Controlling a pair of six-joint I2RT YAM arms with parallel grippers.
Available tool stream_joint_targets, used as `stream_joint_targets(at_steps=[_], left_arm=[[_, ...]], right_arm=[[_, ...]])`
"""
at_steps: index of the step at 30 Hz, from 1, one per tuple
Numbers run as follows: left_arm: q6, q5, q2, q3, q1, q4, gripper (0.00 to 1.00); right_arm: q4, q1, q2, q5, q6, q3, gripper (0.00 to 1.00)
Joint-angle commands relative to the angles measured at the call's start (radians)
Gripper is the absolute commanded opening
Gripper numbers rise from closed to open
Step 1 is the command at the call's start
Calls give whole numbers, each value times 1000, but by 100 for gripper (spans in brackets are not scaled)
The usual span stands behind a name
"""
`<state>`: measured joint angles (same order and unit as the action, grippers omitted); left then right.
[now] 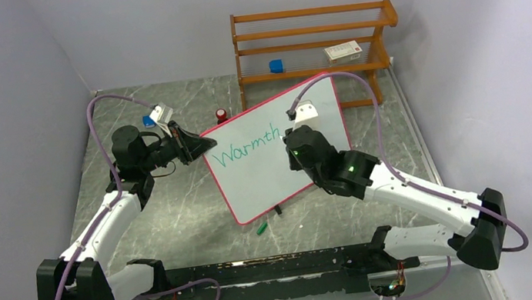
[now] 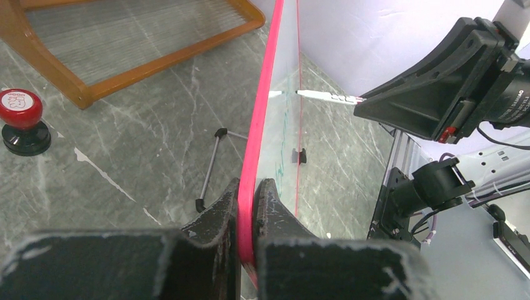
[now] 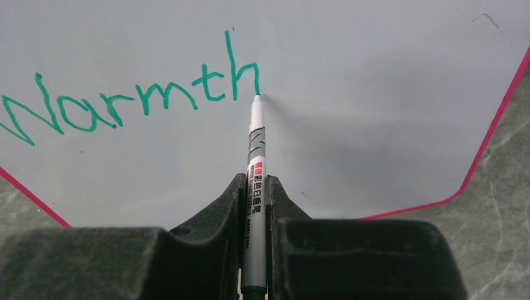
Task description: Write a sentence on the whiteboard
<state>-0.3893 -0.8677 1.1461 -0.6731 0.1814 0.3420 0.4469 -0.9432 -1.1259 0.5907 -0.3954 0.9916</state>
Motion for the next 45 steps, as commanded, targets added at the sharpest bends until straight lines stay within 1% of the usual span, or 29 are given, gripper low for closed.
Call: stream_joint_targets(at_steps=[1,8,19,45], left_arm=[[212,107,36,33,17,-149,5],[213,106,37,32,16,-153,5],[214,104,41,30,16,-155,5],[216,96,42,31,16,-152,5]], right_arm=[[-34,17,26,22,29,9,0],[-45,67,61,10,59,-12,0],[-80,154,82,-64,93,-34,0],[-143,227,15,-139,118,-30,0]])
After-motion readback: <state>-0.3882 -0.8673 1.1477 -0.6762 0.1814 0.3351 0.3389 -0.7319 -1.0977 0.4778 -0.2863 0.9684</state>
